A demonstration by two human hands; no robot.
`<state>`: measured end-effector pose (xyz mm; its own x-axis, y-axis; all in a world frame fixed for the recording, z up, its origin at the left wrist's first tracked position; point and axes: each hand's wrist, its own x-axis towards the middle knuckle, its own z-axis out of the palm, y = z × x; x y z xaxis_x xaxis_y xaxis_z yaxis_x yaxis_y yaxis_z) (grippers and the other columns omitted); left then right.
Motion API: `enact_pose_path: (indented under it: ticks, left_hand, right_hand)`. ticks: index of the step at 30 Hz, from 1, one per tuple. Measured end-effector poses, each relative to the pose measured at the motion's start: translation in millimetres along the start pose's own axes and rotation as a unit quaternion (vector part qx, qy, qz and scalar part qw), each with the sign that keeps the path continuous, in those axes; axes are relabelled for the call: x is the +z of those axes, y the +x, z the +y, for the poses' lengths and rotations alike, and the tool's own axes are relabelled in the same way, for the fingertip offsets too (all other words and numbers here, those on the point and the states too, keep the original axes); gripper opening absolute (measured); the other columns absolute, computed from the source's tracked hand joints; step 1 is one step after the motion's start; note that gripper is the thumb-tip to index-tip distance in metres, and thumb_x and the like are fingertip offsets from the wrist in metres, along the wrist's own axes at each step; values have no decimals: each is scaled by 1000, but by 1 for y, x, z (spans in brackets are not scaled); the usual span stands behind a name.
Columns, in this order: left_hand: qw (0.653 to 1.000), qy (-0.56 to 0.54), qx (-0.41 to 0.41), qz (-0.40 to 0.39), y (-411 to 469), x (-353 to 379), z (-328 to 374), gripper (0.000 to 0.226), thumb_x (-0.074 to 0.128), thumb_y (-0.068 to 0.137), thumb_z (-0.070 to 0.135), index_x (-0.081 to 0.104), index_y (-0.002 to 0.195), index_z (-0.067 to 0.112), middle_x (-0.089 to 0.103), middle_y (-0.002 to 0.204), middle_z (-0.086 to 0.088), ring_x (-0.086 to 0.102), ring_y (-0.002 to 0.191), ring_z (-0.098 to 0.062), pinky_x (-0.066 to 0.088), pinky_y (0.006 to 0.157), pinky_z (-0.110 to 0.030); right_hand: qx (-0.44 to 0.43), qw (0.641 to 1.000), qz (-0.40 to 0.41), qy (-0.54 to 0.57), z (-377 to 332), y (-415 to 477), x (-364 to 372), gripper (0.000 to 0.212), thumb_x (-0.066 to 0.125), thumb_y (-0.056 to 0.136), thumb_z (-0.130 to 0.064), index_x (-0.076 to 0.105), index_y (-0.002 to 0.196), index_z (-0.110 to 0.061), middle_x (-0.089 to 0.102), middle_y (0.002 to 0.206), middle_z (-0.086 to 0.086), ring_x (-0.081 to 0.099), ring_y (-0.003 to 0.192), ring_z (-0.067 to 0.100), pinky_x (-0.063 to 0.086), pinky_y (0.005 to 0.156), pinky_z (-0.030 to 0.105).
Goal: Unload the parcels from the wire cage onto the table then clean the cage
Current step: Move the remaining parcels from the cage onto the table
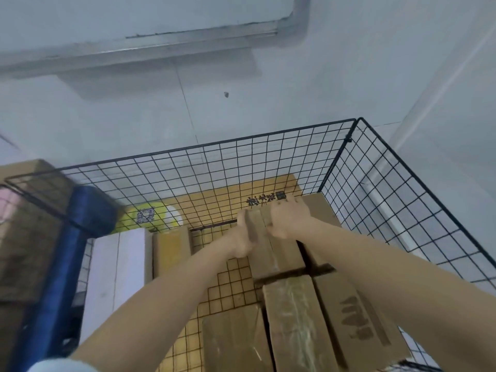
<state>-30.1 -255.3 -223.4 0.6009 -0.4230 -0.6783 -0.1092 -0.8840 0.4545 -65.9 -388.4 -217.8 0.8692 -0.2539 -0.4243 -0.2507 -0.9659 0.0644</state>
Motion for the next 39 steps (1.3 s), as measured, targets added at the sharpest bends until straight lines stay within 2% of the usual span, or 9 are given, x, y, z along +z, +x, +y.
enact_pose_path:
  ticks: [3, 5, 8, 11, 14, 20, 27, 35, 39]
  left_hand:
    - [1000, -11, -7, 8, -3, 2, 4, 95, 54, 93, 9, -24, 147, 19, 48, 73, -1, 46, 61, -10, 42, 54, -22]
    - [997, -71, -20, -2, -7, 0, 7, 99, 56, 90, 3, -22, 148, 20, 56, 92, -7, 49, 67, -11, 43, 57, -22]
    - [969, -244, -45, -1, -17, -9, 11, 90, 58, 91, 5, -9, 150, 19, 42, 138, -15, 54, 110, -26, 47, 77, -23]
    - [950, -311, -38, 11, -36, -28, 8, 49, 64, 89, 29, 40, 125, 6, 61, 110, -10, 62, 103, -28, 55, 88, -37]
    - [952, -307, 4, 4, -59, -51, 7, 40, 54, 93, 43, 57, 112, 9, 63, 104, -12, 65, 94, -27, 58, 81, -39]
    - [945, -298, 75, 108, -127, -109, 23, 47, 54, 93, 43, 50, 116, 1, 65, 102, -20, 72, 72, -32, 60, 67, -41]
    - [892, -342, 211, 207, -205, -173, 44, 40, 65, 90, 26, 50, 119, 3, 58, 98, -10, 65, 69, -22, 61, 62, -39]
    - [848, -370, 279, 258, -231, -163, 22, 5, 59, 93, 20, 55, 94, 20, 58, 95, -5, 60, 75, -22, 56, 67, -49]
    - [834, -400, 262, 273, -237, -161, 12, 22, 60, 91, 33, 50, 81, 17, 59, 92, -6, 60, 73, -24, 56, 63, -56]
  right_hand:
    - [20, 999, -2, 49, -8, 1, -2, 65, 61, 87, -38, 37, 135, -2, 43, 138, 19, 31, 132, 37, 32, 106, 42]
    - [23, 995, 8, 94, -6, 1, -5, 64, 63, 86, -37, 39, 133, -2, 43, 135, 20, 39, 126, 36, 40, 99, 40]
    - [23, 985, -22, 169, -2, -3, -14, 66, 64, 85, -49, 48, 129, -3, 43, 129, 14, 48, 112, 30, 46, 83, 34]
    - [33, 974, -15, 225, -2, -20, -29, 73, 51, 86, -65, 57, 127, -5, 54, 116, 16, 54, 109, 27, 47, 86, 32]
    - [54, 957, 44, 280, -4, -48, -57, 69, 49, 90, -61, 56, 121, 0, 59, 110, 11, 59, 107, 27, 45, 74, 25]
    - [47, 923, 189, 331, -16, -115, -131, 77, 61, 82, -60, 42, 126, -1, 57, 97, 4, 56, 86, 22, 37, 55, 29]
    - [-7, 881, 372, 293, -39, -179, -215, 77, 70, 74, -62, 40, 121, -10, 56, 113, 4, 56, 100, 25, 45, 73, 34]
    - [-54, 851, 387, 350, -63, -181, -211, 83, 85, 64, -44, 44, 129, -11, 44, 127, 8, 49, 115, 26, 44, 98, 40]
    - [-69, 816, 386, 424, -76, -184, -205, 45, 66, 84, -46, 44, 106, -13, 47, 111, 5, 51, 101, 21, 47, 90, 39]
